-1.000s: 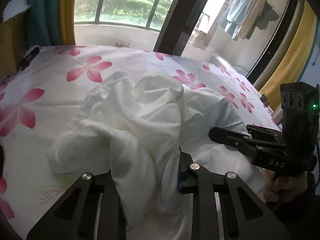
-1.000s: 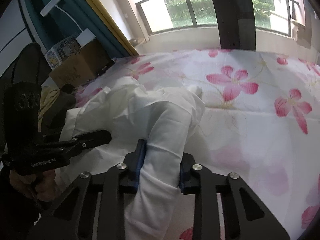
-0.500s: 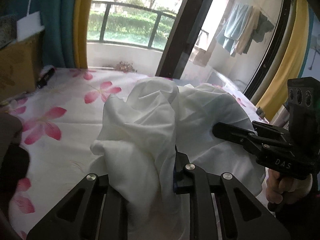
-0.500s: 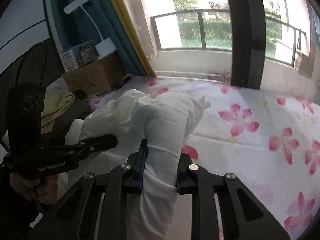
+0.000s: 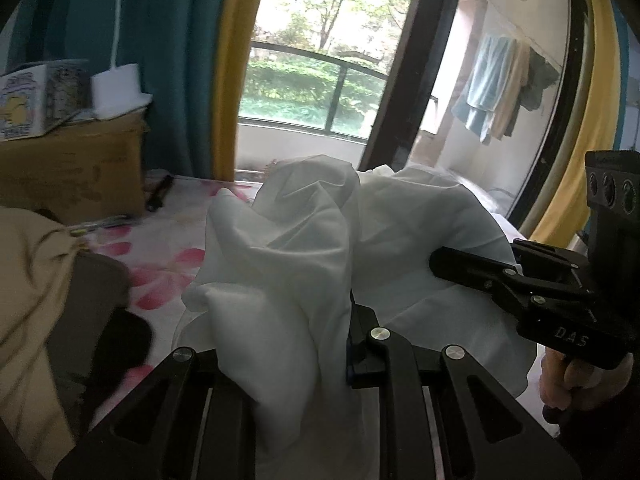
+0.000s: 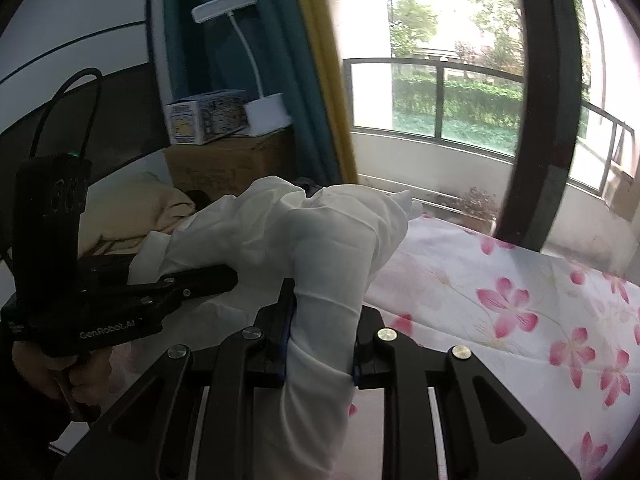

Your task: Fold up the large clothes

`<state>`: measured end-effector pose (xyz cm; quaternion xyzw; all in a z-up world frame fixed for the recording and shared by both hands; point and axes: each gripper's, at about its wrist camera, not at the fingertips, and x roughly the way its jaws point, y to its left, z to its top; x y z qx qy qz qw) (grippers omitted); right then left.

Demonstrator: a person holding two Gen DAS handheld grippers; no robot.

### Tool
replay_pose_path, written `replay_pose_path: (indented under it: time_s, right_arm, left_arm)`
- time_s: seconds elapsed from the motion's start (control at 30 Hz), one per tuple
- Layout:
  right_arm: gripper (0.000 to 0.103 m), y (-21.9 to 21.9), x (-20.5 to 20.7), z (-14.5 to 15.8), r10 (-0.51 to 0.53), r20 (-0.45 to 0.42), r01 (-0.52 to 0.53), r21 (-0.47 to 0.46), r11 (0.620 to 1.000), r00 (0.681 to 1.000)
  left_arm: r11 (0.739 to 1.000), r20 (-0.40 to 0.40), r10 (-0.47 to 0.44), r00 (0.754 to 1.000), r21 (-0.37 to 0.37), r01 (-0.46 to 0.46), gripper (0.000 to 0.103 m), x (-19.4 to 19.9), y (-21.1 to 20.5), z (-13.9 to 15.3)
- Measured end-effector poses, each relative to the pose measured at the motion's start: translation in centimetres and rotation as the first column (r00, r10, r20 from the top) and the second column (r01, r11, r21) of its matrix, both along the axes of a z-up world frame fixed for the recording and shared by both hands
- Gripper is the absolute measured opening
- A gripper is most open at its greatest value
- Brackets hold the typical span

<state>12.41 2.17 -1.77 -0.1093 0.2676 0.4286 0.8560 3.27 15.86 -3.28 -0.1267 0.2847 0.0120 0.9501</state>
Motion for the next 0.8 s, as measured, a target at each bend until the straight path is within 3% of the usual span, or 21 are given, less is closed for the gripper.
replay_pose_path:
  time_s: [0.4, 0.67, 0.8]
  right_arm:
    - [0.022, 5.8, -0.5, -1.6, 0.081, -0.047, -0.081, 0.001, 0.997, 0.996]
    - [0.022, 8.0, 0.3, -4.3, 0.082, -0.178, -0.086, -0.014, 0.996, 0.981]
    - [0.022, 8.1, 1.7, -6.6, 0.044, -0.235, -0.054, -0.036, 0.998, 0.971]
  left_arm:
    - [0.997, -0.055, 0.059, 0.997, 0.045, -0.057, 0.019, -1.5, 4.7, -1.1]
    - [0.998, -0.168, 0.066, 0.984, 0.012, -0.065, 0.021, 0.2, 7.1, -4.3]
    - [0.998, -0.208, 0.056, 0.977, -0.017, -0.061, 0.031, 1.2, 8.0, -5.9]
